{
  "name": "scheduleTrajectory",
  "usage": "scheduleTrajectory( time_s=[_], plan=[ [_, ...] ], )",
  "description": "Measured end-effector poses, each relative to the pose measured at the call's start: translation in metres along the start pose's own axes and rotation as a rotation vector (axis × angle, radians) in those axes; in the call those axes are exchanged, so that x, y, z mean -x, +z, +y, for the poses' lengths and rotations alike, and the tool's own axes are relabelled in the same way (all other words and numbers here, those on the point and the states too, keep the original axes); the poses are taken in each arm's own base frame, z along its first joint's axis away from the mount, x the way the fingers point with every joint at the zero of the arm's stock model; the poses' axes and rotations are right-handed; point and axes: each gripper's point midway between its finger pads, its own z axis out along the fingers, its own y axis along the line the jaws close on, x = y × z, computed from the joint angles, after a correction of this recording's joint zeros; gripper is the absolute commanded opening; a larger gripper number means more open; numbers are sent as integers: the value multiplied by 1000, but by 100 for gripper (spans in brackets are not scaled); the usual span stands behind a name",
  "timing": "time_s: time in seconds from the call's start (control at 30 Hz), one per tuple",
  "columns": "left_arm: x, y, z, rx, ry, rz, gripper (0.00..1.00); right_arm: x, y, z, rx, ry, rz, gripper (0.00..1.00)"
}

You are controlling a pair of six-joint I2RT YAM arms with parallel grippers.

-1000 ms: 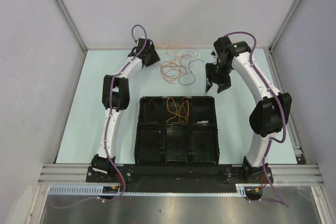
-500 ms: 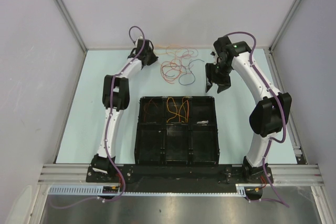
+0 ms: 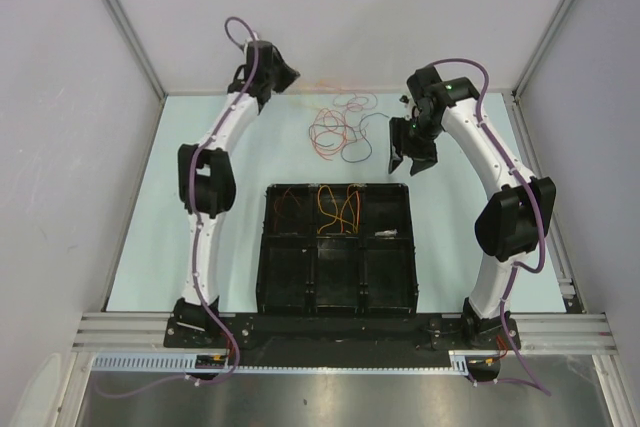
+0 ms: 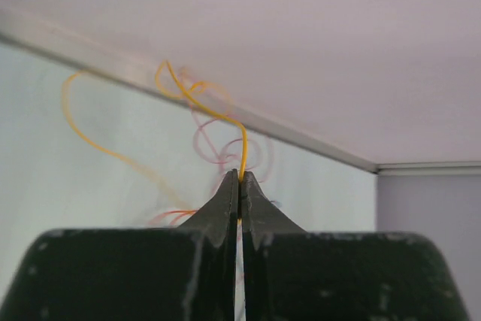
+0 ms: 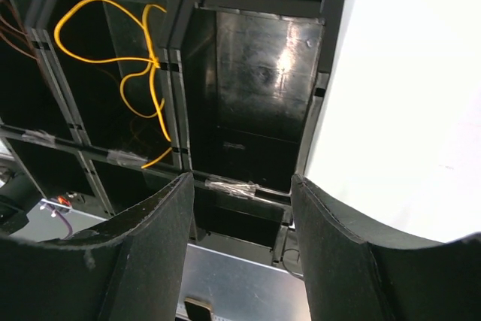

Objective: Untangle the cables

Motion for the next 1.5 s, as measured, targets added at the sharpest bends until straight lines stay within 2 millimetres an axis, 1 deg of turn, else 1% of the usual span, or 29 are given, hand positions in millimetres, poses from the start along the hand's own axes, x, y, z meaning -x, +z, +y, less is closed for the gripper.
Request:
scheduleTrajectory(
  time_s=[0.07,0.2,0.33,0.4,0.47,0.53,0.67,0.77,0.87,0.93,1.03,1.13,1.27,1.37,1.5],
  plan=[
    [23,-22,-29,-54,1,-38,0,2,-1,3,14,-1,-9,59],
    [67,-76,-91,-181,13,-116,0,11,-5,11,49,-2,-44,58],
    [97,-130,-143,-311,44,-162,0,19,-11,21,96,-3,-85,59],
    [106,-155,-164,-370,71,-174,0,23,-18,30,131,-10,-119,60],
    [109,-176,-179,-413,98,-172,0,29,-29,41,180,-15,-166,61],
    [108,-197,-192,-457,124,-154,0,35,-46,55,242,-29,-231,63],
    [103,-242,-219,-577,184,-109,0,45,-86,81,373,-60,-378,64],
    [98,-269,-230,-632,216,-83,0,46,-109,96,459,-76,-448,65],
    [87,-294,-233,-670,237,-39,0,50,-126,110,541,-96,-509,68],
    [76,-307,-233,-691,246,0,0,54,-133,116,579,-103,-536,69],
    [57,-321,-234,-716,254,64,0,60,-140,122,634,-102,-566,70],
    [40,-329,-232,-711,251,123,0,66,-150,128,687,-102,-590,69],
    [25,-335,-228,-671,236,158,0,70,-167,141,774,-129,-618,68],
    [17,-341,-223,-630,202,171,0,65,-178,156,846,-171,-622,68],
    [16,-348,-224,-595,149,168,0,52,-184,177,903,-235,-604,68]
  ],
)
